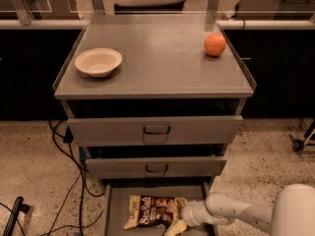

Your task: Pick brown chip bag from bottom drawer and place on counter

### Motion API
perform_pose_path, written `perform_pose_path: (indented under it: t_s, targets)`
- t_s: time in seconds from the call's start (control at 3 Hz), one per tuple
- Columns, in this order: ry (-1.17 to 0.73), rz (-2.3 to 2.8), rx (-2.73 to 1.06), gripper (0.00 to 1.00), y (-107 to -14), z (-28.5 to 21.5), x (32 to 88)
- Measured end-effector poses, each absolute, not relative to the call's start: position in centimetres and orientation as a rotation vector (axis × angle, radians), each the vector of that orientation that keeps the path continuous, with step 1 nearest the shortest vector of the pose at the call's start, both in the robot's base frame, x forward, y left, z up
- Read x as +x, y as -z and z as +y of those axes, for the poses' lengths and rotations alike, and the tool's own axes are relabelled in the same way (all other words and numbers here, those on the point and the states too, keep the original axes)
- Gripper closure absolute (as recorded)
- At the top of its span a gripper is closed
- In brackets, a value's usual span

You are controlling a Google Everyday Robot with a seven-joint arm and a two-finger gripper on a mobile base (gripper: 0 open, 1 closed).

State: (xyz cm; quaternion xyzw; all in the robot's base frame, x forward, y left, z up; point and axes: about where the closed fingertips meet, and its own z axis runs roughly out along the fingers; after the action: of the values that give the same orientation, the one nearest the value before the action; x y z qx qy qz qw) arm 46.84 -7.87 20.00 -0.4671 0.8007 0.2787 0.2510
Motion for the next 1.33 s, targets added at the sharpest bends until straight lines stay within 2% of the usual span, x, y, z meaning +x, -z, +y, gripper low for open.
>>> perform_pose_path:
  t_s: [1.33]
  targets:
    - [-0.595, 2.172, -1.297, 0.00, -15.1, -4.5, 50.1]
